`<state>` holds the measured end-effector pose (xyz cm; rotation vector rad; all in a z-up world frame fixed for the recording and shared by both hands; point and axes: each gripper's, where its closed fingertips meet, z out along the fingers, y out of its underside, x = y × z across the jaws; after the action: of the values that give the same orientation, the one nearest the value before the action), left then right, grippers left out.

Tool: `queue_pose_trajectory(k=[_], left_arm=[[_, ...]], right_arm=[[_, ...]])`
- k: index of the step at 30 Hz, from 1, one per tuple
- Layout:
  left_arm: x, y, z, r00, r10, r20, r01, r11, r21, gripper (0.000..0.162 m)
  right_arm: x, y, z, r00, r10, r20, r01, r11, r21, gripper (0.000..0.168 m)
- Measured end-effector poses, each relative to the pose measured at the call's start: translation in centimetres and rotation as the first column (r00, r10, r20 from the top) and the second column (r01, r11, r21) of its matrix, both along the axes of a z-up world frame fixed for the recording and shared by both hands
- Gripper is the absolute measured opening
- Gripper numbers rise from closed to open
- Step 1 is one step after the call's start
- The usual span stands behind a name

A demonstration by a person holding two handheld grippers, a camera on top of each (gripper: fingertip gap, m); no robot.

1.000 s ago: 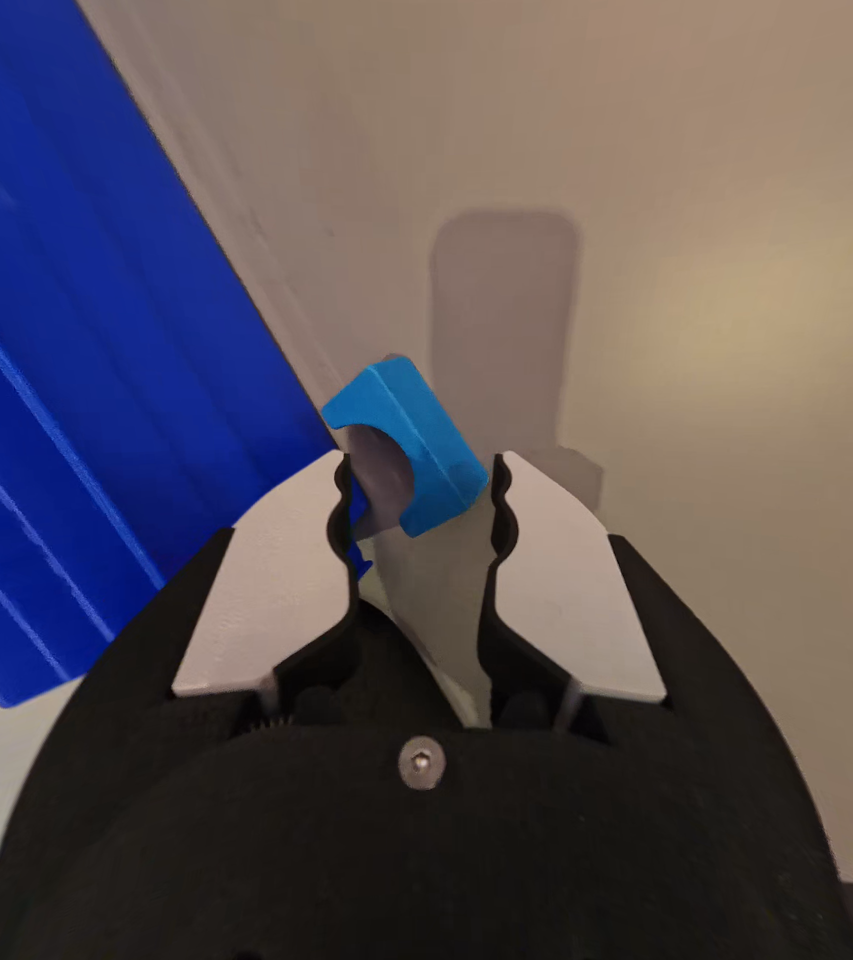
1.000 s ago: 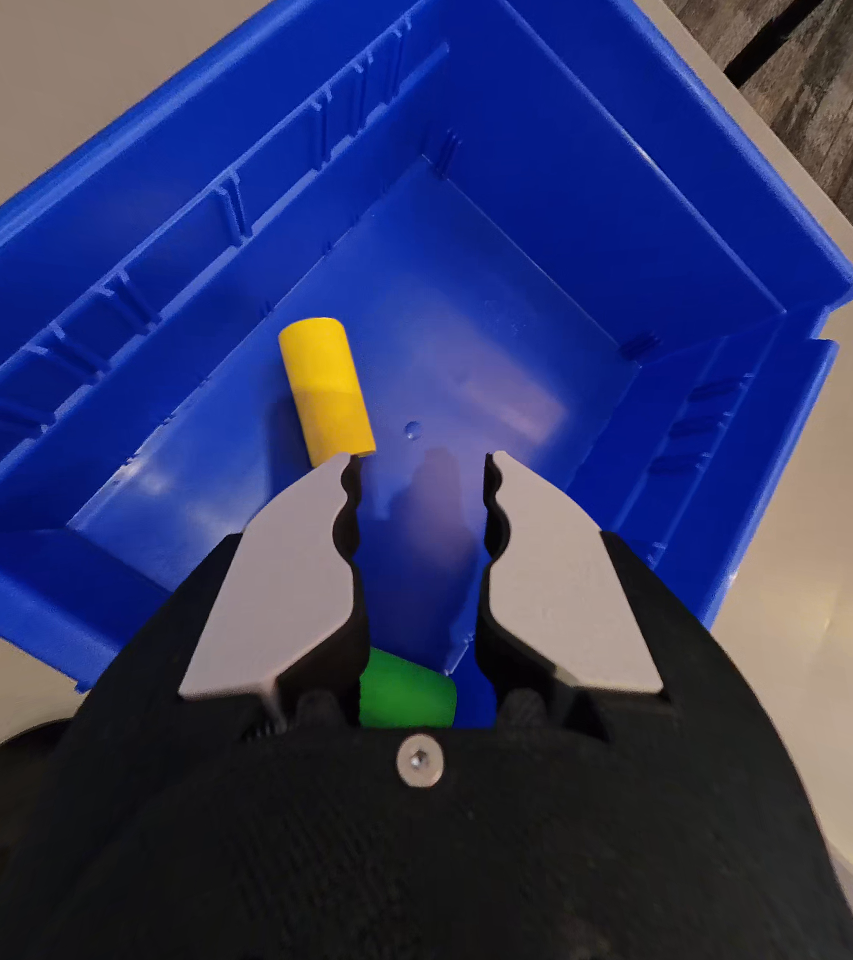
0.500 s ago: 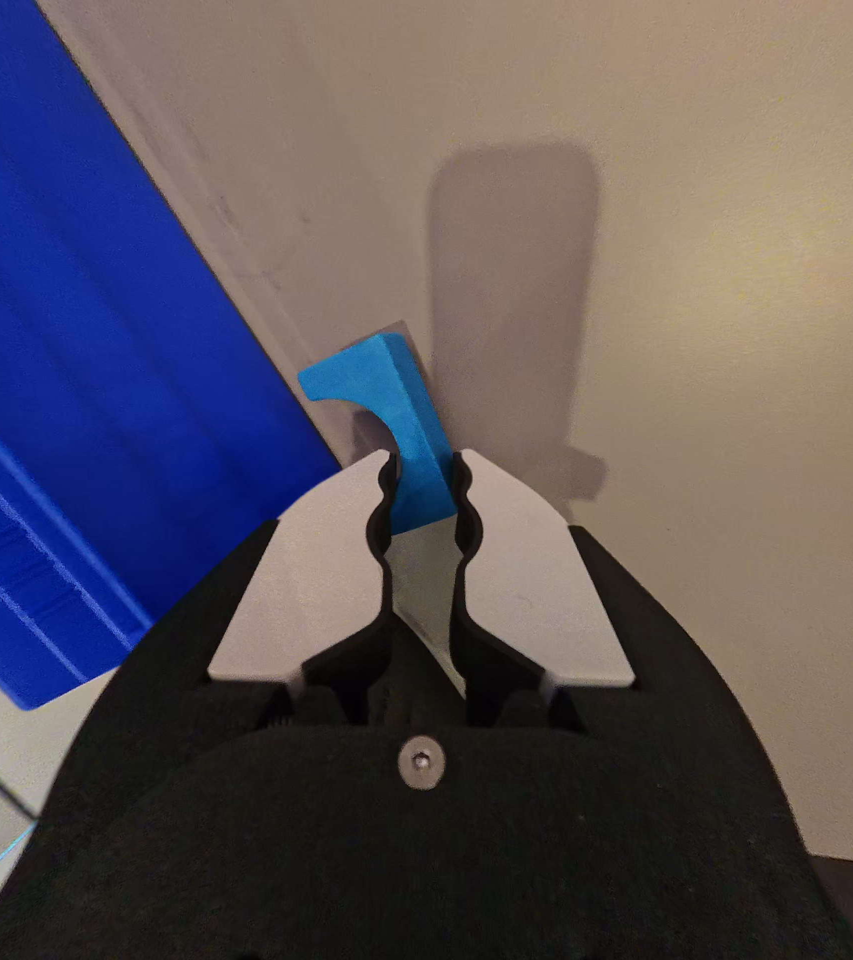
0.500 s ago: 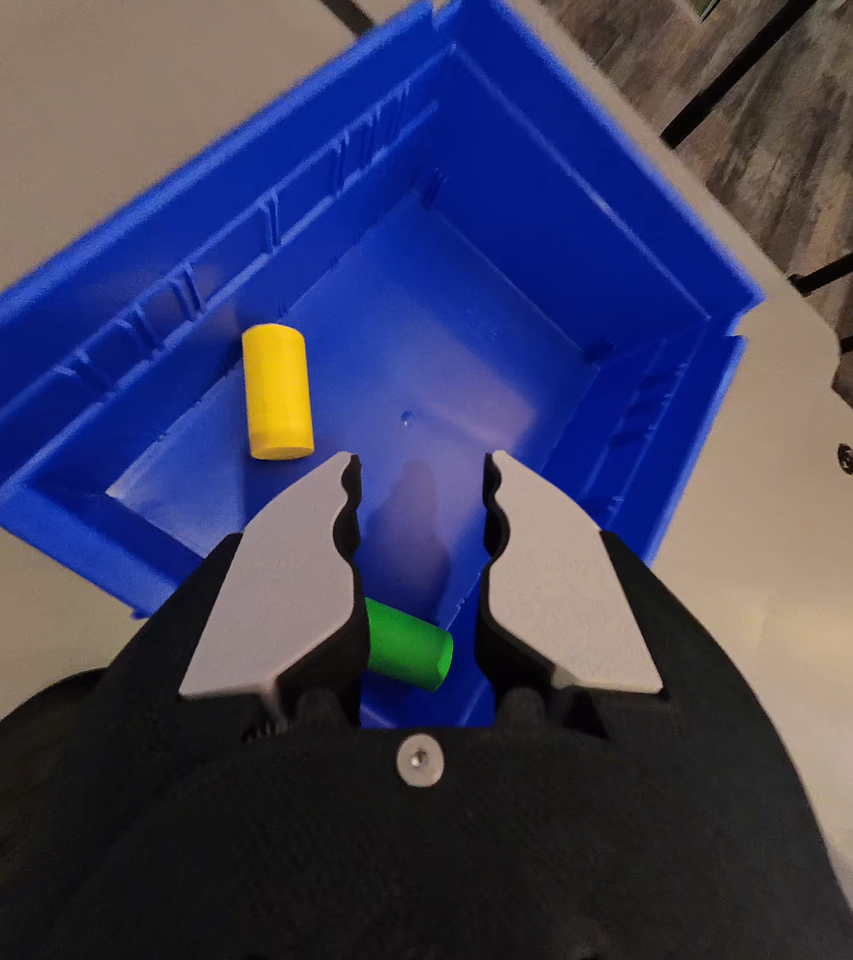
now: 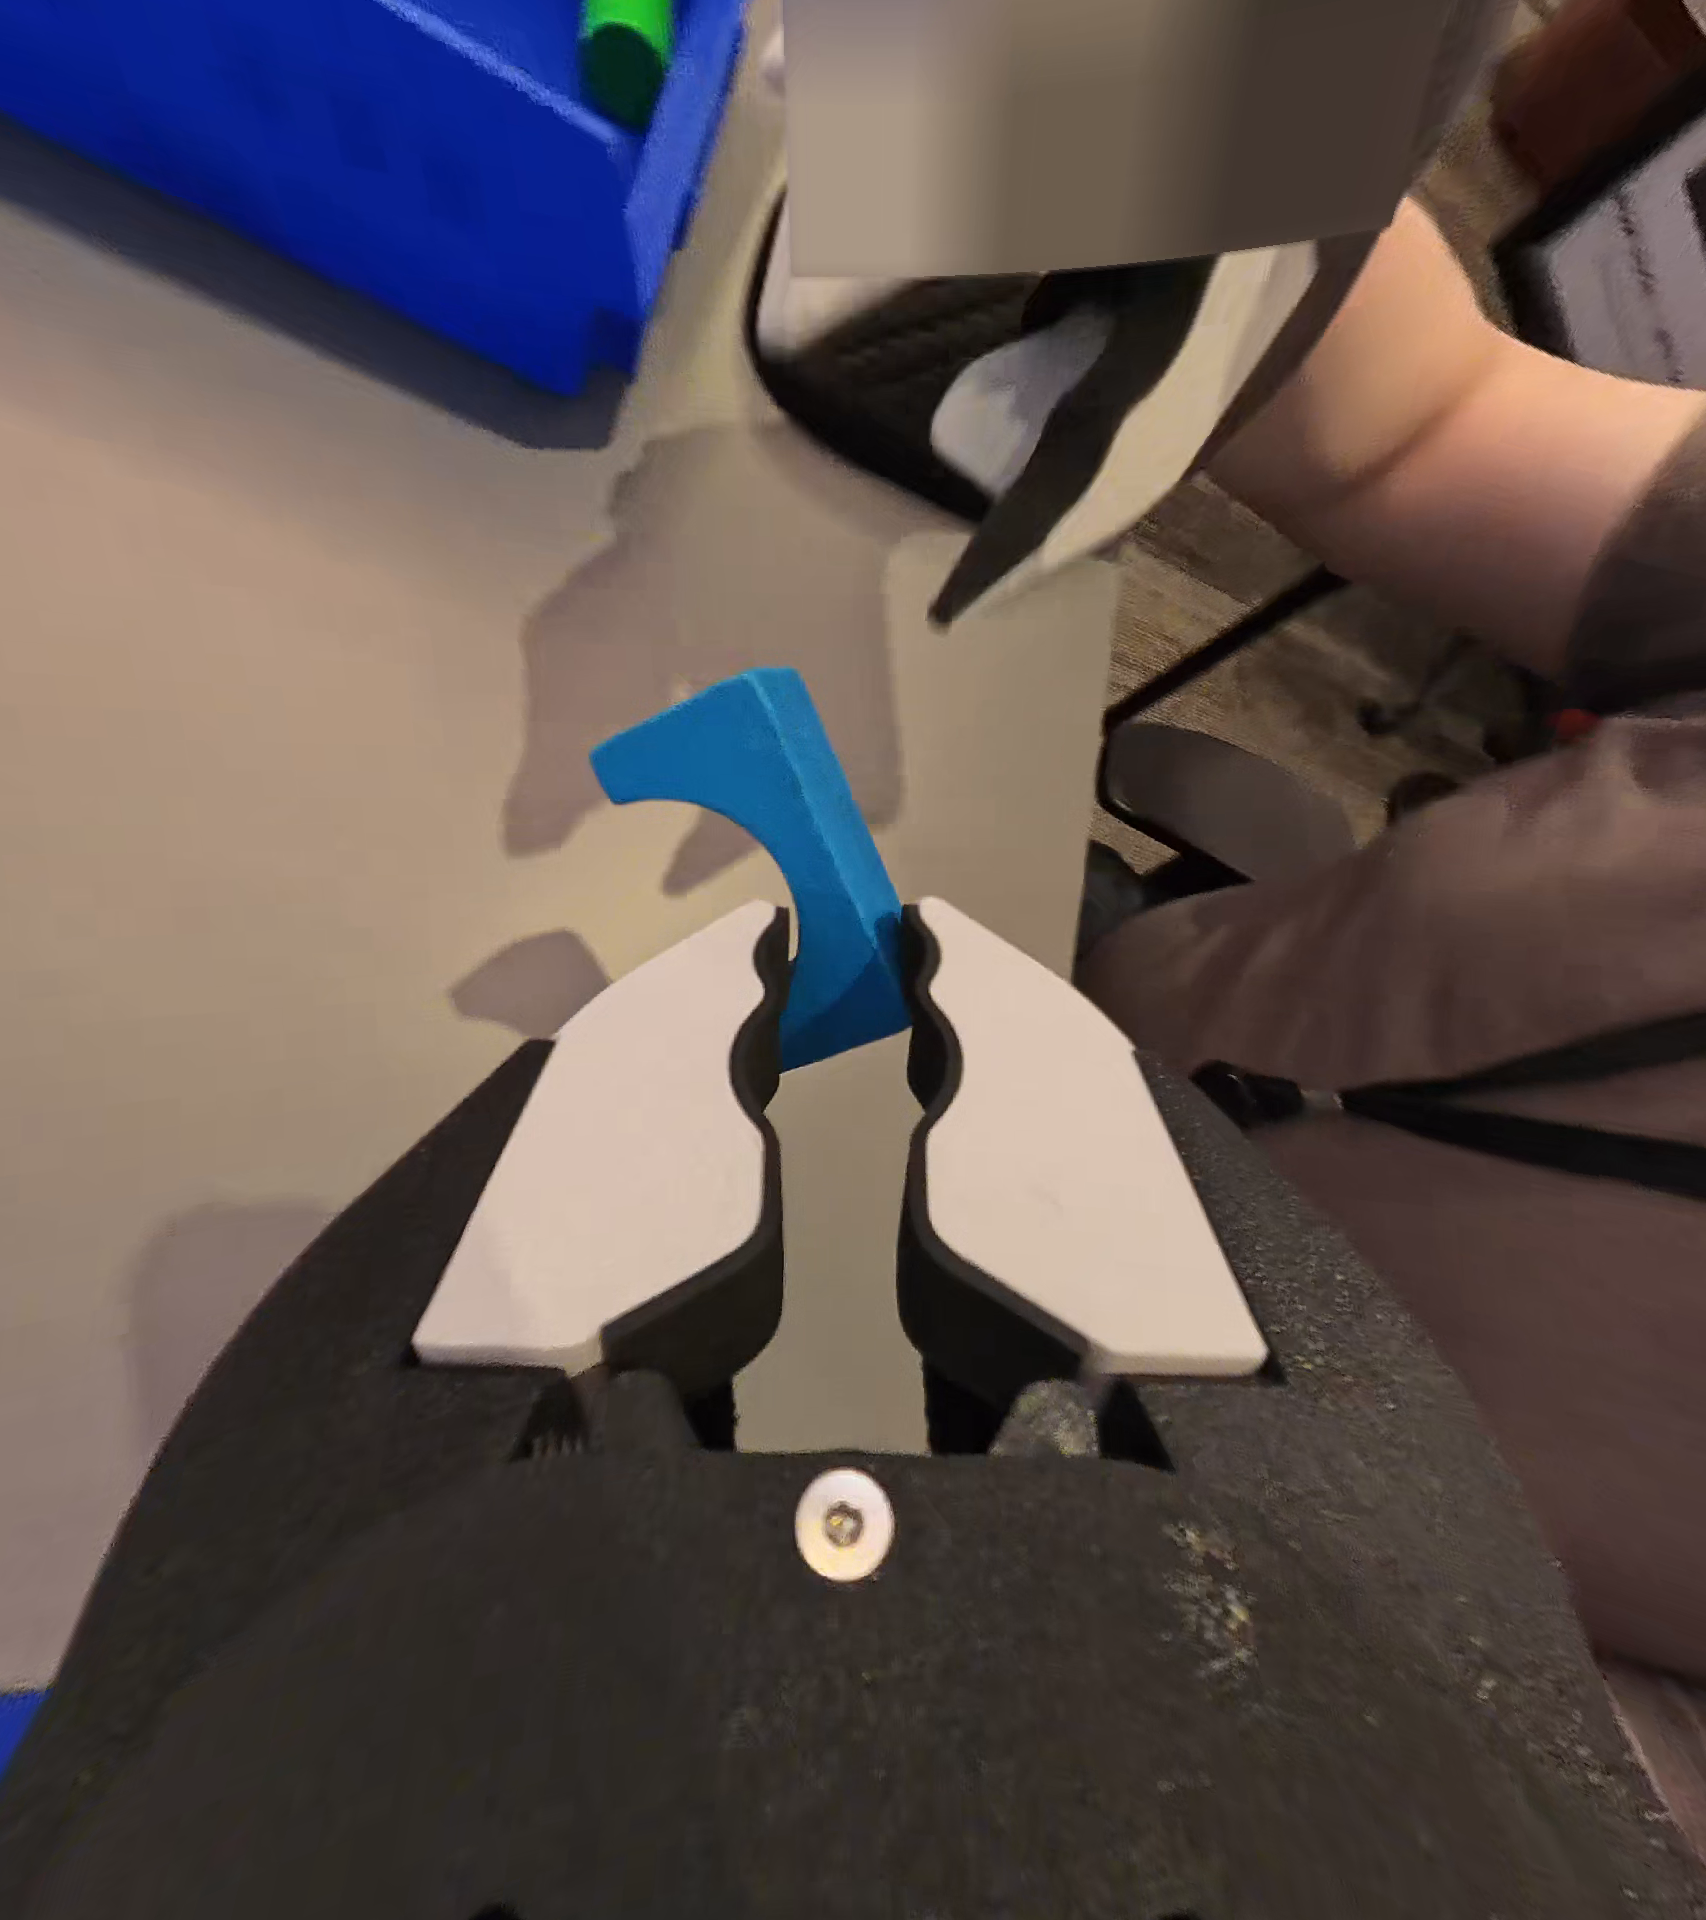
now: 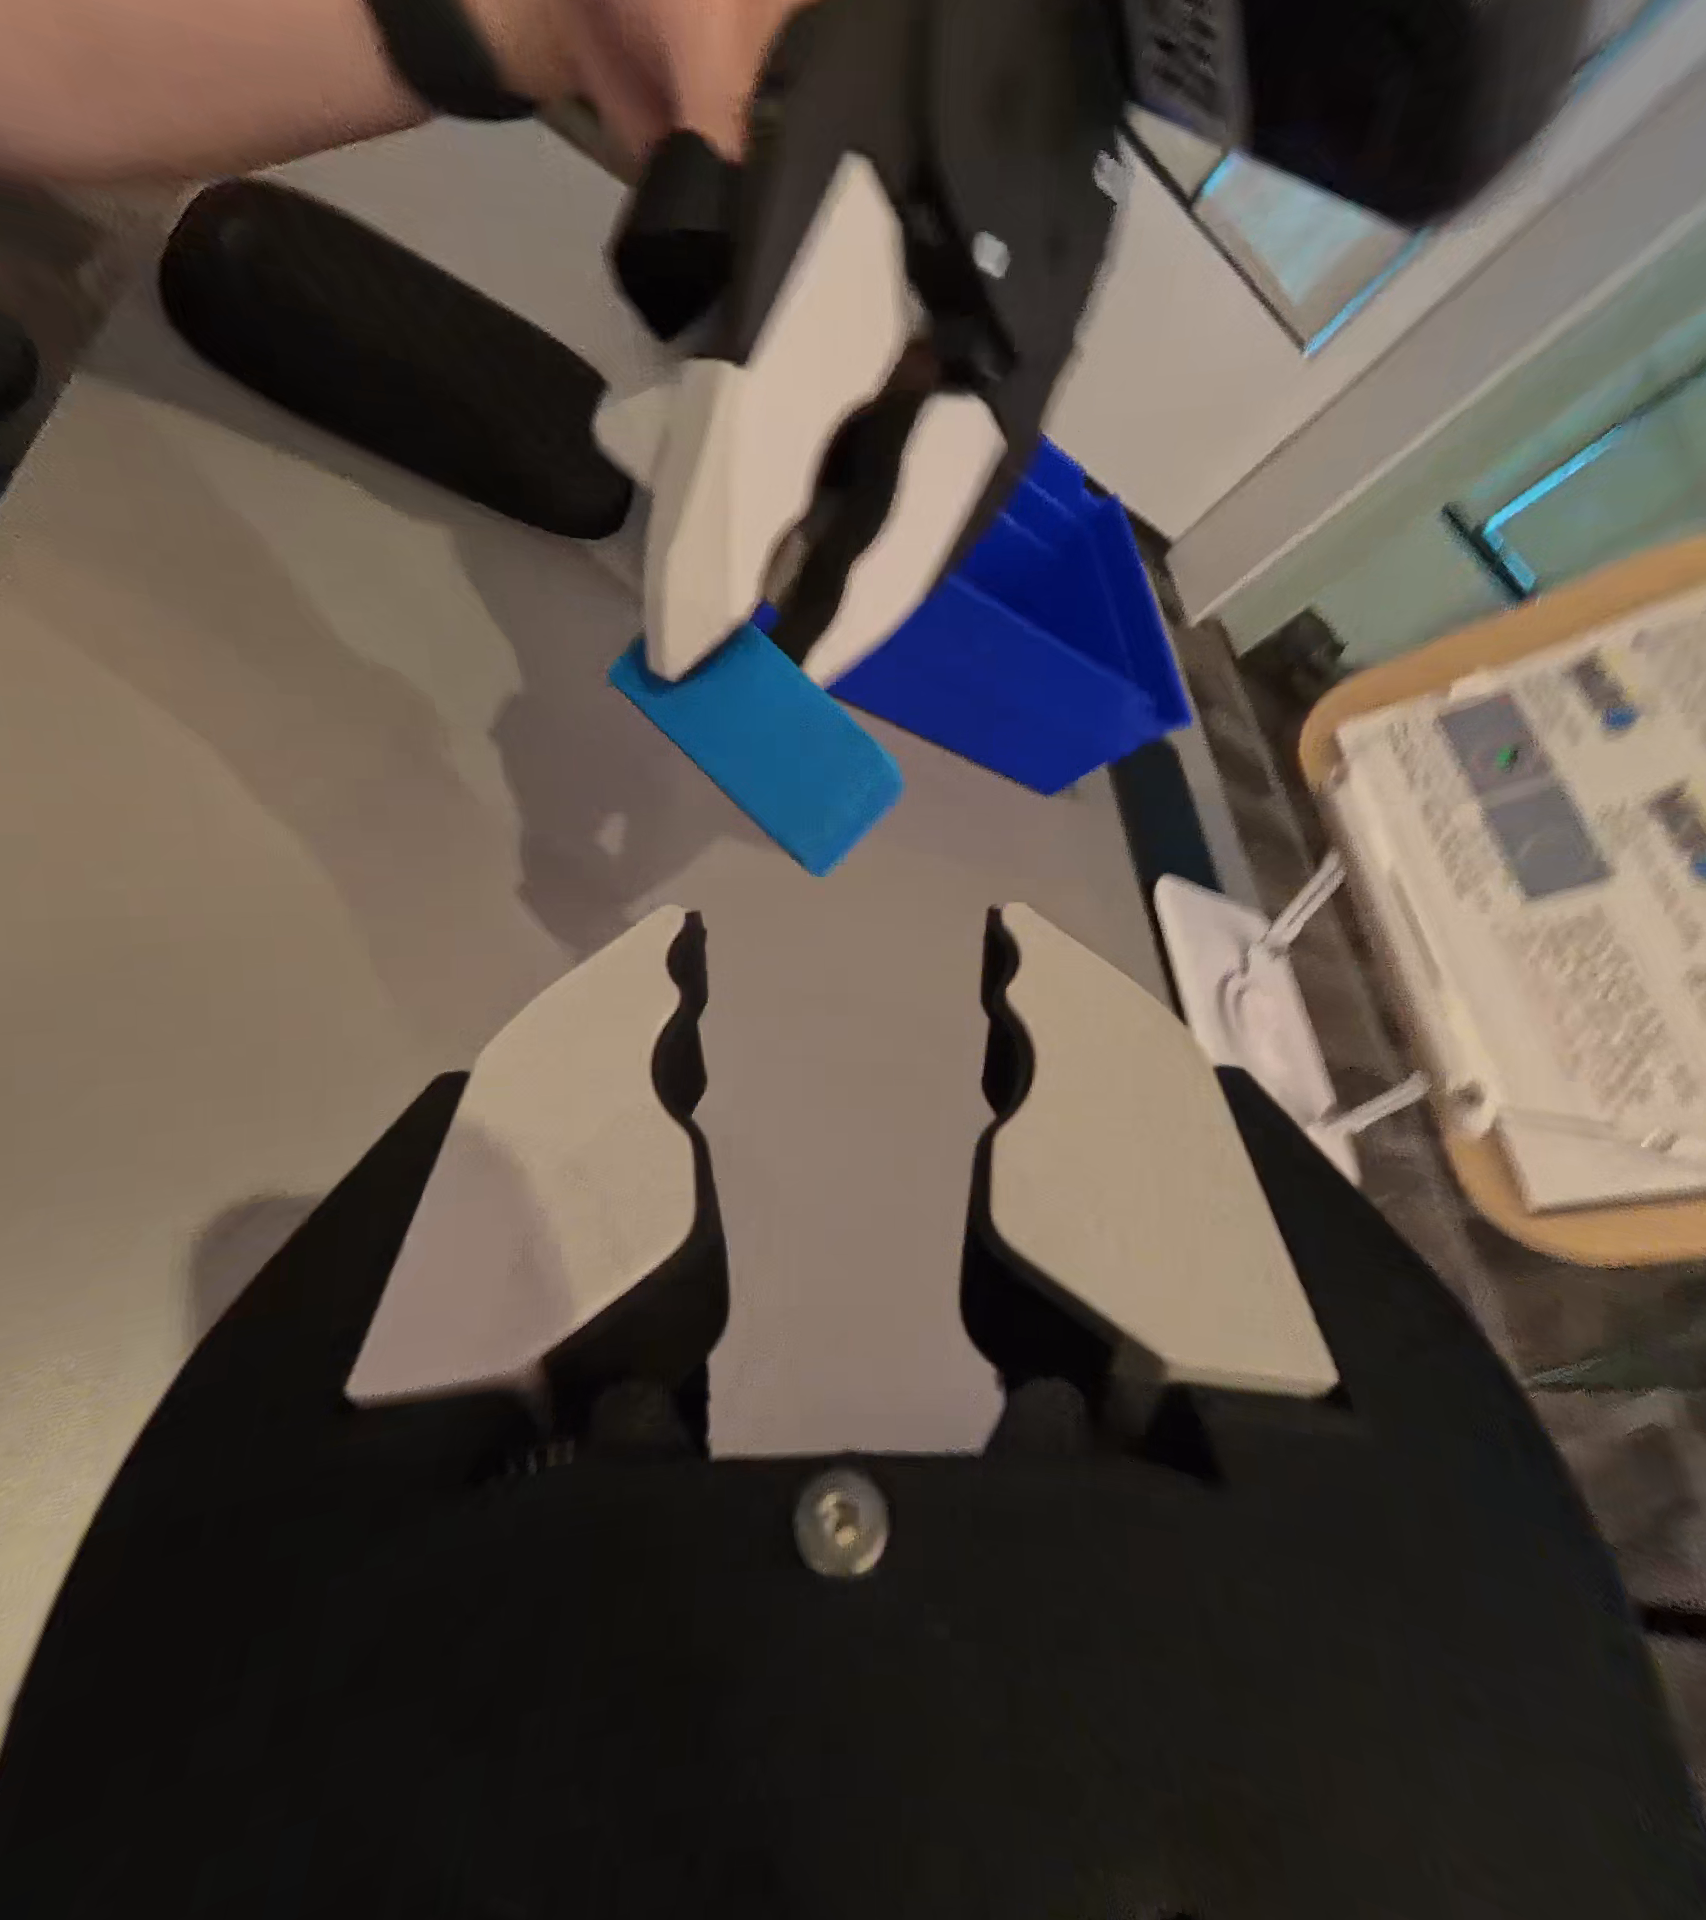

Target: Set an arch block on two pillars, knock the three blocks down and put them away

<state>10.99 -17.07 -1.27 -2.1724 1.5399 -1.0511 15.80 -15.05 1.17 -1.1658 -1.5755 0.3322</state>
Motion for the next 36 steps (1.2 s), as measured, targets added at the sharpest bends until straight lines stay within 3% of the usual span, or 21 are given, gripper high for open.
queue_pose_trajectory(k=[3, 7, 10, 11, 12, 15, 17, 19, 20, 22, 23, 25, 28, 31, 33, 36], left_arm=[[0.4, -0.4, 0.6, 0.998, -0.054, -0.019, 0.053, 0.998, -0.02, 0.02], [1.4, -1.6, 1.2, 0.99, -0.141, 0.01, 0.141, 0.988, -0.067, 0.02], [2.5, -2.0, 2.4, 0.982, -0.167, 0.088, 0.176, 0.979, -0.105, 0.022], [2.8, -1.6, 3.0, 0.982, -0.141, 0.123, 0.156, 0.981, -0.115, 0.044], [2.8, -1.1, 3.5, 0.982, -0.112, 0.153, 0.13, 0.985, -0.114, 0.062], [1.3, 0.6, 5.4, 0.964, -0.05, 0.263, 0.06, 0.998, -0.031, 0.057], [-0.4, 1.9, 6.8, 0.945, 0.013, 0.328, -0.032, 0.998, 0.053, 0.051], [-2.4, 3.0, 8.2, 0.92, 0.064, 0.386, -0.134, 0.979, 0.156, 0.049], [-3.4, 3.3, 9.1, 0.901, 0.077, 0.427, -0.18, 0.962, 0.206, 0.049], [-5.4, 3.6, 11.0, 0.838, 0.091, 0.538, -0.277, 0.92, 0.277, 0.049], [-6.5, 3.5, 11.8, 0.797, 0.088, 0.598, -0.321, 0.899, 0.296, 0.051], [-8.8, 3.6, 12.9, 0.707, 0.087, 0.701, -0.422, 0.848, 0.32, 0.051], [-12.3, 4.5, 13.5, 0.619, 0.113, 0.777, -0.551, 0.768, 0.327, 0.047], [-16.0, 5.9, 12.3, 0.642, 0.248, 0.725, -0.61, 0.738, 0.288, 0.048], [-19.6, 7.2, 11.2, 0.665, 0.366, 0.651, -0.672, 0.674, 0.308, 0.051], [-26.7, 9.4, 9.8, 0.637, 0.561, 0.529, -0.767, 0.529, 0.363, 0.056]], right_arm=[[-1.9, -1.5, -0.2, 0.994, 0.041, 0.104, -0.056, 0.988, 0.142, 0.056], [-3.0, -1.4, -0.6, 0.976, -0.012, 0.219, -0.062, 0.942, 0.329, 0.055], [-2.7, -1.0, -1.1, 0.961, -0.052, 0.271, -0.05, 0.933, 0.357, 0.038], [-2.4, -0.7, -0.9, 0.962, -0.07, 0.263, -0.029, 0.935, 0.353, 0.038], [-1.7, -0.3, -0.5, 0.962, -0.095, 0.255, 0.0, 0.937, 0.35, 0.038], [3.0, 3.6, 1.2, 0.949, -0.245, 0.201, 0.169, 0.928, 0.333, 0.038], [8.6, 8.2, 1.7, 0.901, -0.405, 0.156, 0.369, 0.904, 0.216, 0.038], [15.2, 13.2, -0.1, 0.79, -0.595, 0.149, 0.607, 0.793, -0.053, 0.037], [18.1, 15.0, -2.2, 0.724, -0.662, 0.194, 0.689, 0.684, -0.238, 0.037], [22.2, 17.0, -6.5, 0.59, -0.744, 0.314, 0.765, 0.393, -0.51, 0.038], [23.5, 17.6, -8.0, 0.531, -0.773, 0.347, 0.777, 0.281, -0.563, 0.037], [25.6, 18.2, -10.8, 0.424, -0.792, 0.439, 0.828, 0.143, -0.541, 0.037], [27.0, 18.5, -13.4, 0.332, -0.793, 0.51, 0.867, 0.044, -0.496, 0.038], [27.6, 18.1, -14.0, 0.292, -0.778, 0.556, 0.884, -0.002, -0.468, 0.043], [28.5, 17.9, -12.2, 0.272, -0.808, 0.523, 0.901, 0.024, -0.432, 0.049], [29.3, 17.5, -7.1, 0.31, -0.879, 0.361, 0.896, 0.143, -0.421, 0.052]])
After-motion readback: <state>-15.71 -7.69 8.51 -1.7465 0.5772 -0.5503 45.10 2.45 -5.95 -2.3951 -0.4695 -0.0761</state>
